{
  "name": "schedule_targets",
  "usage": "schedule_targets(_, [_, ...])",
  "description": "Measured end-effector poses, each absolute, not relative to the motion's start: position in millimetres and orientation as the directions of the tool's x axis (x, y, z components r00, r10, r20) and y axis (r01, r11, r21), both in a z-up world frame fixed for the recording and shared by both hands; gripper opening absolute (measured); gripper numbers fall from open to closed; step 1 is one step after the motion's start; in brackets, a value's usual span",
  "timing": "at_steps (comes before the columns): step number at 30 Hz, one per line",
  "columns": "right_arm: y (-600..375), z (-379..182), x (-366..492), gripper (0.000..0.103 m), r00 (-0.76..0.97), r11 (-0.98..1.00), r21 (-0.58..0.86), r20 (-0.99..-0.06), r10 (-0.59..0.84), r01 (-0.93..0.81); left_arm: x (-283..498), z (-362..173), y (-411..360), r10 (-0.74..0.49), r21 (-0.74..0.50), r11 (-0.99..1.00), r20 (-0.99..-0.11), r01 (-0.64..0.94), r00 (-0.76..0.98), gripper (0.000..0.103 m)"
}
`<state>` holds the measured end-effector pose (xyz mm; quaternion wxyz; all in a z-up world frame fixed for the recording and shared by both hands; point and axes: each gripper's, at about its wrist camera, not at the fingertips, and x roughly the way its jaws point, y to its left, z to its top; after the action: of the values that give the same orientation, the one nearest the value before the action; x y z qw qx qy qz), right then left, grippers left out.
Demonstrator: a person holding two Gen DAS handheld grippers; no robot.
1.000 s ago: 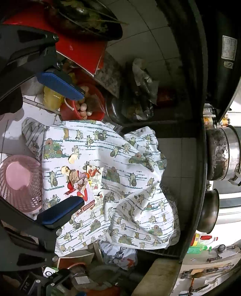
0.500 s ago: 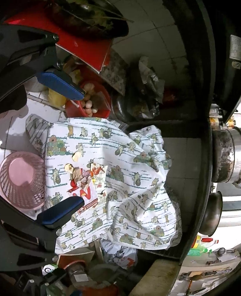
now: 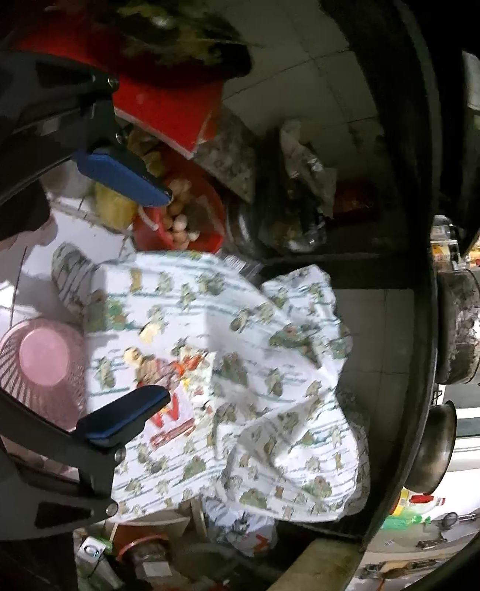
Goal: Collect trash
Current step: 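Lower the left gripper onto the crumpled paper scraps and close it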
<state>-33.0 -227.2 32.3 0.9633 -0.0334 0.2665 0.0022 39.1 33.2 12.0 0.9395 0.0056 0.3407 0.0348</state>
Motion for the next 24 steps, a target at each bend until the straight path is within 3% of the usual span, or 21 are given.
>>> schedule_targets(4, [-233.6, 55.2, 3.5, 0.103, 0.827, 0.998, -0.037, -0.561, 0.023, -0.052, 53.8, 38.3, 29.9, 0.025, 0.034, 0.999, -0.559, -0.007, 0.829, 0.096])
schedule_targets(6, [-237.3, 60.8, 35.0, 0.101, 0.763, 0.995, 0.019, -0.64, 0.089, -0.099, 67.2, 48.2, 24.1, -0.016, 0.035, 0.999, -0.548, 0.042, 0.837, 0.096])
schedule_targets(8, [-239.1, 62.3, 56.2, 0.098, 0.745, 0.995, 0.039, -0.661, 0.091, -0.087, 84.5, 51.9, 19.6, -0.005, 0.042, 0.999, -0.555, 0.034, 0.832, 0.096])
schedule_targets(11, [-241.0, 58.5, 83.7, 0.096, 0.751, 0.998, 0.027, -0.656, 0.067, -0.064, 114.7, 42.3, 13.5, 0.01, 0.044, 0.999, -0.595, 0.02, 0.803, 0.098])
schedule_targets(13, [-243.5, 49.9, 100.4, 0.091, 0.74, 0.997, 0.049, -0.668, 0.074, -0.056, 132.5, 25.4, 10.4, -0.046, 0.016, 0.997, -0.656, 0.075, 0.753, 0.098])
schedule_targets(15, [-244.8, 38.0, 113.7, 0.082, 0.722, 0.997, 0.06, -0.687, 0.082, -0.056, 148.9, 2.3, 9.1, -0.095, -0.017, 0.993, -0.71, 0.118, 0.698, 0.098])
schedule_targets(17, [-245.9, 16.0, 129.2, 0.074, 0.7, 0.996, 0.057, -0.709, 0.087, -0.066, 161.3, -21.4, 7.1, -0.064, 0.005, 0.995, -0.746, 0.102, 0.663, 0.097])
schedule_targets(21, [-247.4, -26.3, 151.7, 0.05, 0.609, 0.995, 0.061, -0.788, 0.094, -0.074, 197.0, -64.5, -6.6, -0.088, -0.006, 0.987, -0.854, 0.161, 0.512, 0.078])
schedule_targets(24, [-253.3, -45.6, 172.5, 0.05, 0.551, 0.986, 0.153, -0.818, 0.163, -0.066, 216.9, -85.7, -15.9, -0.154, -0.086, 0.982, -0.879, 0.168, 0.451, 0.08])
